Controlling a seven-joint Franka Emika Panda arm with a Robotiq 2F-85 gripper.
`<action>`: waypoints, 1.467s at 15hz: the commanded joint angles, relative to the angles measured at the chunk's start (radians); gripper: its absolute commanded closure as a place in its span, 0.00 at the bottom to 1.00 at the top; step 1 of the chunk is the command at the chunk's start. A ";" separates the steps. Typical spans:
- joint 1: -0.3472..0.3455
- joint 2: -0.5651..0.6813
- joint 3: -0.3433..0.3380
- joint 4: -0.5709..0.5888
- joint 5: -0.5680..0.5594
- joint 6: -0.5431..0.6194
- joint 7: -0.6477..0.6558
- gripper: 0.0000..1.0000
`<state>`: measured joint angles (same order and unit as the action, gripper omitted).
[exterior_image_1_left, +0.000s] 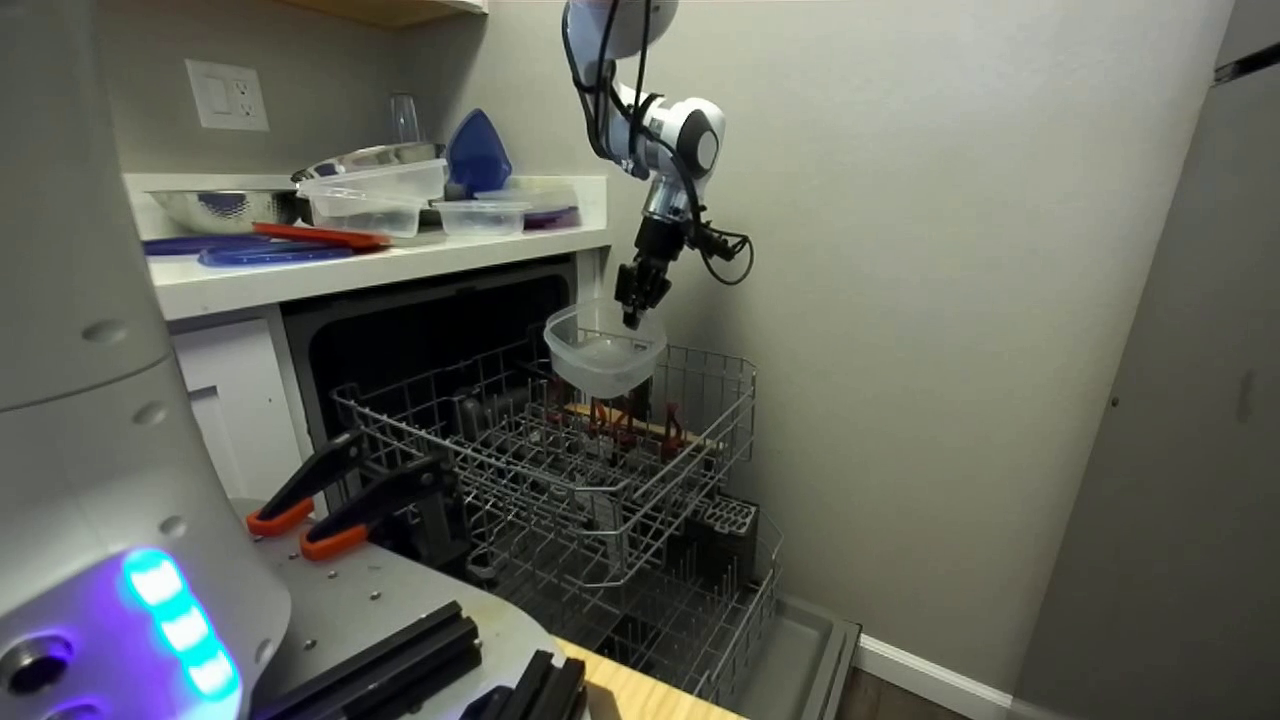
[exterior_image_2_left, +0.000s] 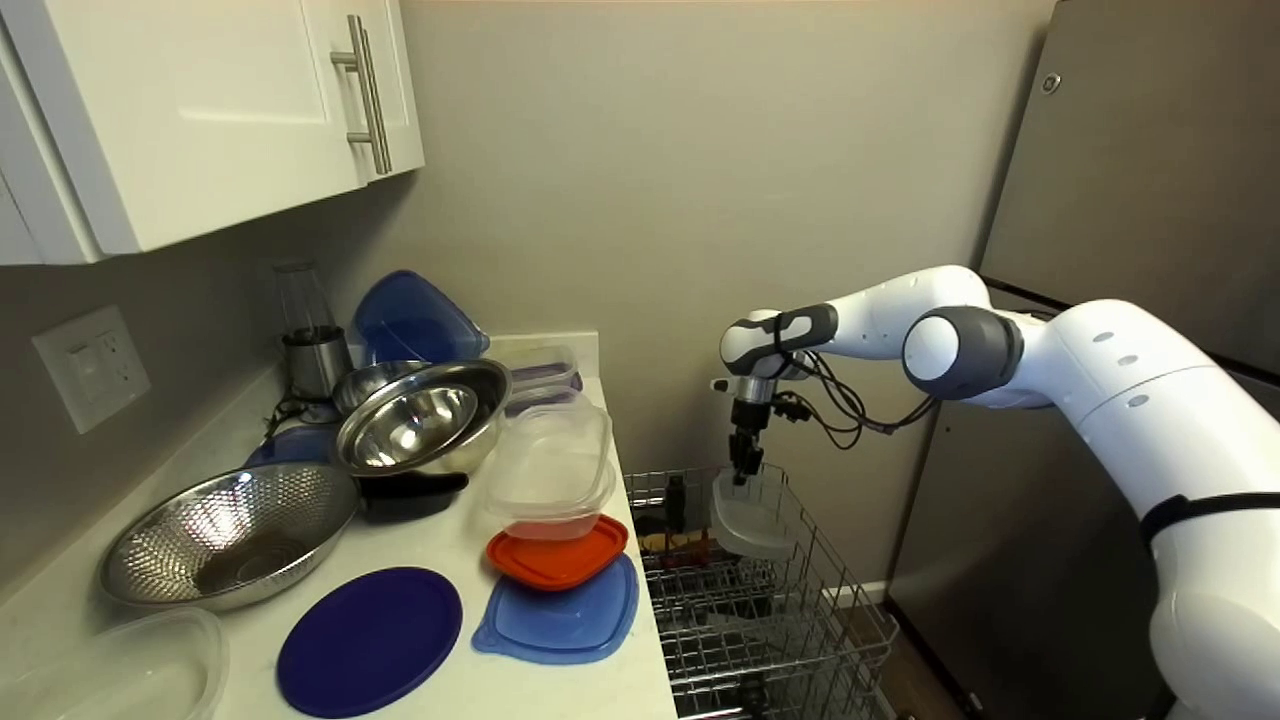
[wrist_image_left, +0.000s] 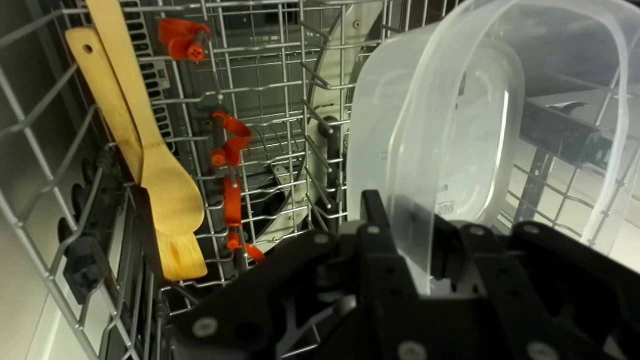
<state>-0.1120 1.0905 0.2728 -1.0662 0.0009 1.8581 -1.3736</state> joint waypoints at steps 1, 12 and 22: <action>0.030 -0.001 -0.037 0.013 0.028 -0.005 -0.013 0.89; 0.037 -0.013 -0.040 0.007 0.030 -0.001 -0.019 0.96; 0.111 -0.184 0.045 -0.014 0.059 -0.426 0.109 0.96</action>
<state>0.0049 0.9730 0.3105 -1.0617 0.0400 1.5943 -1.3172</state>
